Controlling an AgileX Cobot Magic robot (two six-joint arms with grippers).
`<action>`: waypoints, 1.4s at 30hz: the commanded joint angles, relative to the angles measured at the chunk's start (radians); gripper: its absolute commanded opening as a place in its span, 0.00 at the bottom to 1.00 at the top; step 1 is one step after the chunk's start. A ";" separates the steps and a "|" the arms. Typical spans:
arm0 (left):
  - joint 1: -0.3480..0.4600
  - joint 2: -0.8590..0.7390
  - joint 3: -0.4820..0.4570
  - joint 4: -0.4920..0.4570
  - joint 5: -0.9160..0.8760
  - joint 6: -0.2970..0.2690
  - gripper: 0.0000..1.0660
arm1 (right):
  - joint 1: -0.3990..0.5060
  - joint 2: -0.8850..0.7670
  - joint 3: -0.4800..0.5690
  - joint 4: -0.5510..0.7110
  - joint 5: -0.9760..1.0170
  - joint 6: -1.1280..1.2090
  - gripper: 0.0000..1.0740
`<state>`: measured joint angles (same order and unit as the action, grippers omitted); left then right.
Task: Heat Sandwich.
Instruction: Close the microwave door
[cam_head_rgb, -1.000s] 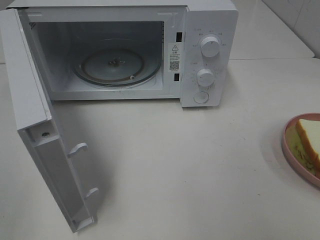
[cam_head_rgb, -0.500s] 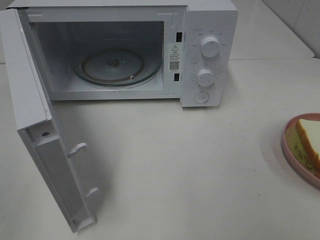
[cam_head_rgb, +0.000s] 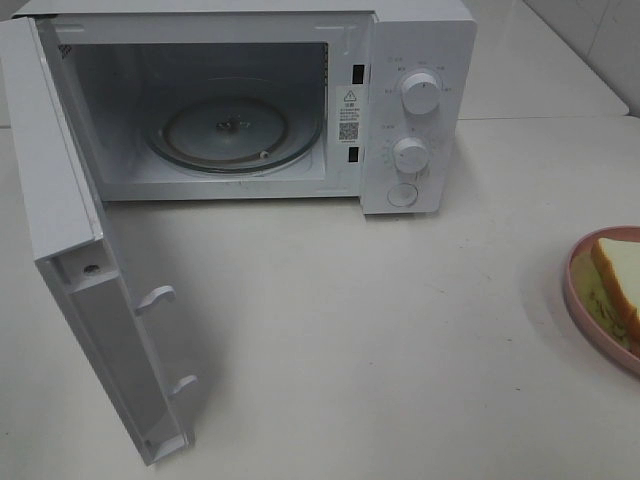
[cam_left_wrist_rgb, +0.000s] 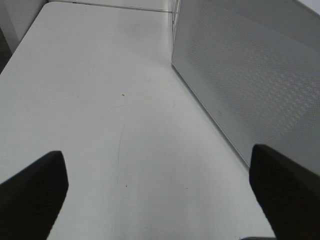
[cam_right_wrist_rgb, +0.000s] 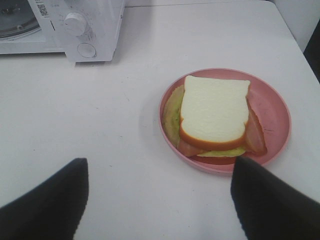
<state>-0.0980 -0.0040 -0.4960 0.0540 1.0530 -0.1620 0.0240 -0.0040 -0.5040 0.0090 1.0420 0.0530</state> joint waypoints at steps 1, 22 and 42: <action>0.000 -0.017 0.000 -0.008 -0.009 -0.009 0.85 | -0.005 -0.027 0.001 -0.036 -0.004 -0.016 0.71; 0.000 -0.017 0.000 -0.008 -0.009 -0.009 0.85 | -0.005 -0.027 0.001 -0.048 -0.003 -0.013 0.71; 0.000 -0.017 0.000 -0.008 -0.009 -0.009 0.85 | -0.005 -0.027 0.001 -0.048 -0.003 -0.013 0.71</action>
<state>-0.0980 -0.0040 -0.4960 0.0540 1.0530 -0.1620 0.0240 -0.0040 -0.5040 -0.0290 1.0420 0.0520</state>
